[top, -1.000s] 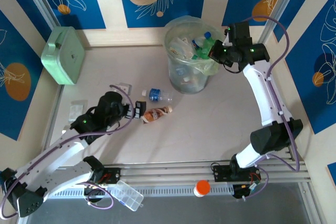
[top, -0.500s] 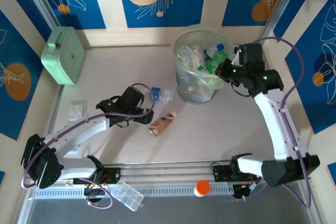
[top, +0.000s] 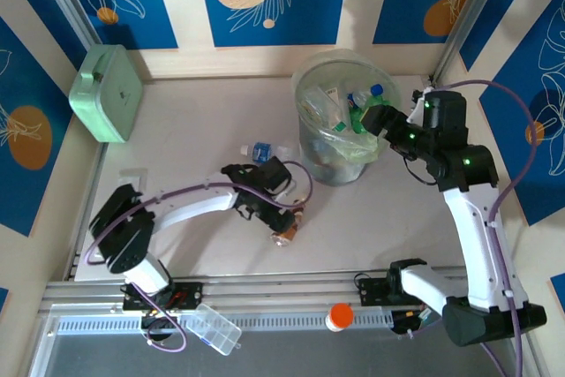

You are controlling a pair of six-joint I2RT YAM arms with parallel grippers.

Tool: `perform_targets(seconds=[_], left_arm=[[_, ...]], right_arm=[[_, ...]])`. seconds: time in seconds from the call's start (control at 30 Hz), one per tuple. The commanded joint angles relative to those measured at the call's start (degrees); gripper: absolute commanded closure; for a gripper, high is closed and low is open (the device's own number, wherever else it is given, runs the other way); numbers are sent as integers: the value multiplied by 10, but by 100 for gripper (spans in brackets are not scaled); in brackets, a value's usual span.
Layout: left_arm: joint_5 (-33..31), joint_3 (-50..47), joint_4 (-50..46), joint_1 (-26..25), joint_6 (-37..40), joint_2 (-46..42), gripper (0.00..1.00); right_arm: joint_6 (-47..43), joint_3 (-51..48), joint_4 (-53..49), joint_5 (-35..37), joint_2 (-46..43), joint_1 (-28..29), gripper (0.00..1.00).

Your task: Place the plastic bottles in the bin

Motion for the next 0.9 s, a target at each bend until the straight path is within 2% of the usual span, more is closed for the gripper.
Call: perform_targets(seconds=[0.0, 0.13, 0.27, 0.37, 0.47, 0.53, 0.7, 0.87], left_arm=[[22, 29, 13, -22, -23, 44, 1], [15, 58, 16, -46, -38, 106, 1], [5, 51, 23, -47, -45, 119, 2], [4, 48, 21, -47, -35, 118, 13], [24, 29, 48, -48, -28, 97, 33], [37, 16, 63, -51, -24, 80, 40], [30, -10, 56, -52, -21, 31, 42], [20, -42, 50, -52, -6, -65, 42]], right_arm=[[-25, 2, -7, 15, -33, 5, 11], [-28, -14, -2, 25, -60, 7, 10], [-29, -21, 0, 40, -80, 10, 10], [-33, -22, 2, 44, -89, 14, 10], [-42, -29, 10, 46, -97, 19, 10], [-50, -44, 31, 25, -106, 21, 10], [-46, -45, 28, 39, -125, 20, 10], [-46, -52, 50, 44, -164, 25, 11]])
